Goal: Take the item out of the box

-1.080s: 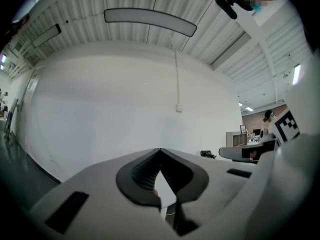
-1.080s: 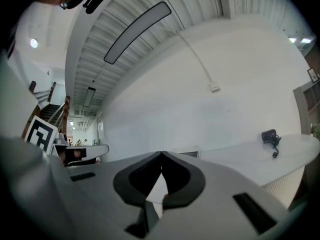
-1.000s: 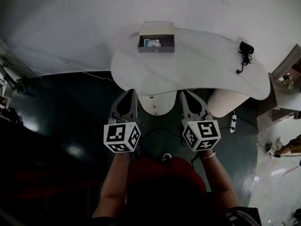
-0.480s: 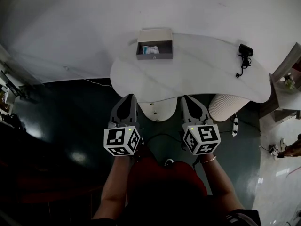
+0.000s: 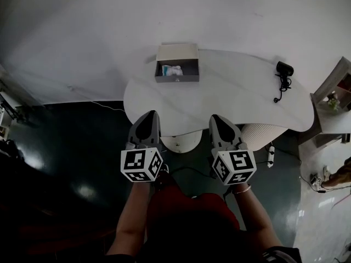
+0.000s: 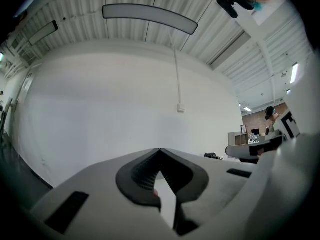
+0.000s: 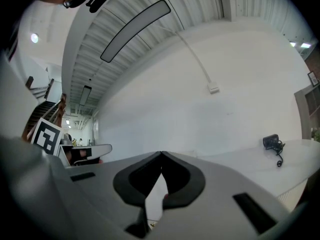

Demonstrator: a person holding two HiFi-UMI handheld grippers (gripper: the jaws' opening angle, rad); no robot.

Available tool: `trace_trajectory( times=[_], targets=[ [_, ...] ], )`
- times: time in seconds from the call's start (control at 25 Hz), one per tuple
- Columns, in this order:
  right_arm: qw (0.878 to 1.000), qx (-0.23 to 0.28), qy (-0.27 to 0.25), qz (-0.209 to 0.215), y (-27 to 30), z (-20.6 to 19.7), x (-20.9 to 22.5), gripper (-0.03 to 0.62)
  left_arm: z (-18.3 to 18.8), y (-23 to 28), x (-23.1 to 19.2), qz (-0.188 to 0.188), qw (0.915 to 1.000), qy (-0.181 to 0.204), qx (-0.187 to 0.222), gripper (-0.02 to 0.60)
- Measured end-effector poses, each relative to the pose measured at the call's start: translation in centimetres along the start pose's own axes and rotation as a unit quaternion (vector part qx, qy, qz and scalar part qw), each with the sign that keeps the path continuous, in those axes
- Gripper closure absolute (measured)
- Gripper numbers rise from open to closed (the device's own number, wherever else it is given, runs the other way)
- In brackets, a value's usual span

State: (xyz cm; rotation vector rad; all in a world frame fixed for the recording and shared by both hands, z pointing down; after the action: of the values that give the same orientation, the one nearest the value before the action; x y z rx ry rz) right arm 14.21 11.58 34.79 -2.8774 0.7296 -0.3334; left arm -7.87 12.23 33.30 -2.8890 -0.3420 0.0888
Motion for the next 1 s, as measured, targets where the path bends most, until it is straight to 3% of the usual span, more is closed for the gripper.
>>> trace_trajectory(
  times=[0.44,1.0],
  targets=[
    [1.0,-0.022,-0.002,0.001,9.9,-3.0,-1.2,0.58,-3.2,6.8,-6.2,-0.022,0.9993,-0.019,-0.024,0.56],
    [0.997,-0.044,-0.013,-0.054,20.6,-5.5,-2.1,0.58,-7.5,16.9,-13.4,-0.087,0.9924,-0.036,-0.079,0.56]
  ],
)
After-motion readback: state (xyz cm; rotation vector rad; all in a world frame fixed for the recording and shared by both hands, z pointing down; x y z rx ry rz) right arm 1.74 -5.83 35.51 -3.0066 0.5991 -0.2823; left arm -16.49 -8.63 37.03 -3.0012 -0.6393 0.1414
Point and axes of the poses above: the fingertips, and each gripper's own axes: y forward along the fingers, x to its right, z out of its top, the point moved 6 cm from there along -y, backward along the fingers, and after that the axes turned 13 degrees about x, right-handed, at the moved point
